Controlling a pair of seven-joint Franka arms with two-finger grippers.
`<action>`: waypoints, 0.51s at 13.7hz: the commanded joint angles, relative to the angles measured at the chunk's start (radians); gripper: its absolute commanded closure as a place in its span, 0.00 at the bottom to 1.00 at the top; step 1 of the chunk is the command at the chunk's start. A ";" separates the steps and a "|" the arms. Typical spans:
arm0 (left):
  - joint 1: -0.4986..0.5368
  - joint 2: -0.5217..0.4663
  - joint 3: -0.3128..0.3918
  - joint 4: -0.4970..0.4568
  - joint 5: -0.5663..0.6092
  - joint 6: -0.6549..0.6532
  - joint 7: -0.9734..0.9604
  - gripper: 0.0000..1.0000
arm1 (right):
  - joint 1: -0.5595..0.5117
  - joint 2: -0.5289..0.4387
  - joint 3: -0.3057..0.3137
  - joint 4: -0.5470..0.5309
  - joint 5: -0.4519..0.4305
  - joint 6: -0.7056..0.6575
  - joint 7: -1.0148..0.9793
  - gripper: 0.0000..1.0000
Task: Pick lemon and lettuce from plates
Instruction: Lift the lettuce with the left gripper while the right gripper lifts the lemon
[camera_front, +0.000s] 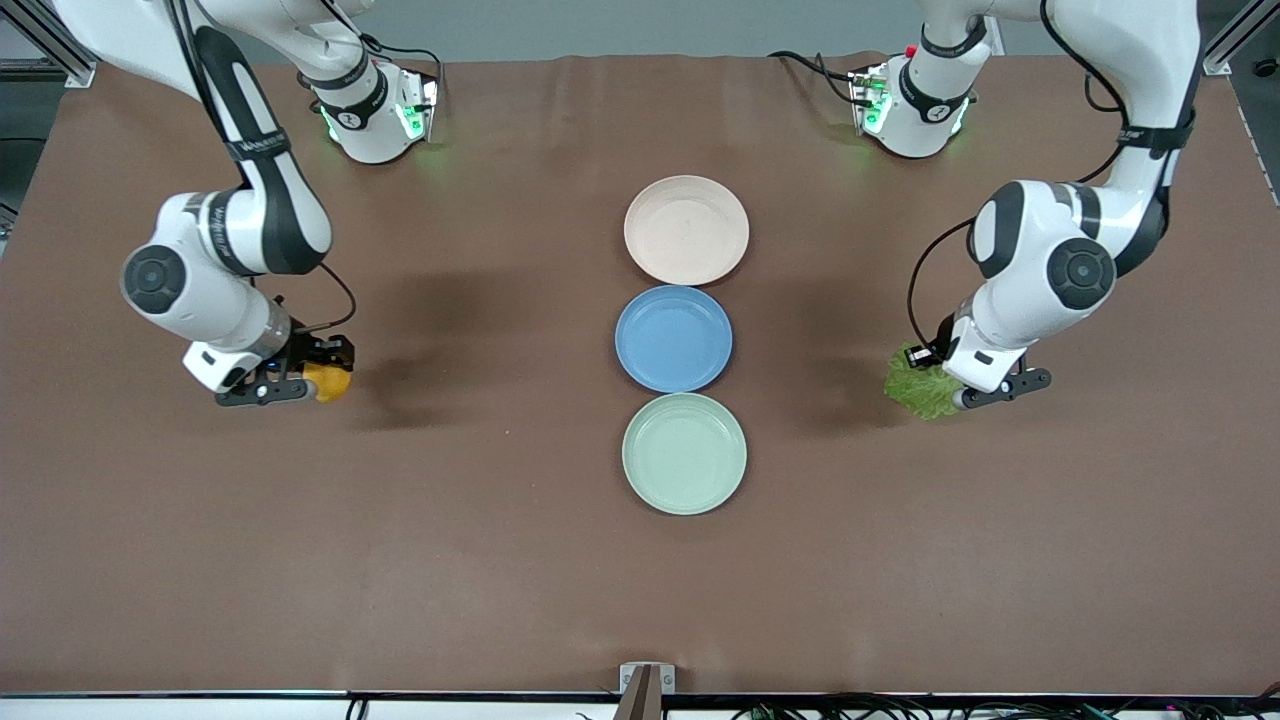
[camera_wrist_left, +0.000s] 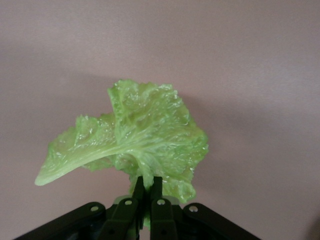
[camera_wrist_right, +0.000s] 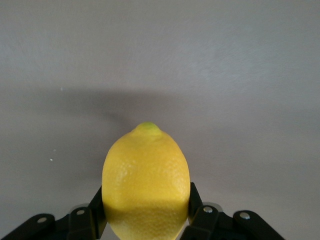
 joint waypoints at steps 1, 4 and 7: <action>0.009 0.039 -0.008 -0.030 0.022 0.086 0.047 0.96 | 0.015 -0.010 0.011 -0.100 0.006 0.127 -0.052 0.96; 0.034 0.079 -0.011 -0.044 0.024 0.155 0.088 0.93 | 0.018 0.042 0.012 -0.155 0.006 0.274 -0.055 0.96; 0.035 0.109 -0.014 -0.044 0.024 0.194 0.091 0.90 | 0.018 0.093 0.012 -0.158 0.006 0.332 -0.052 0.96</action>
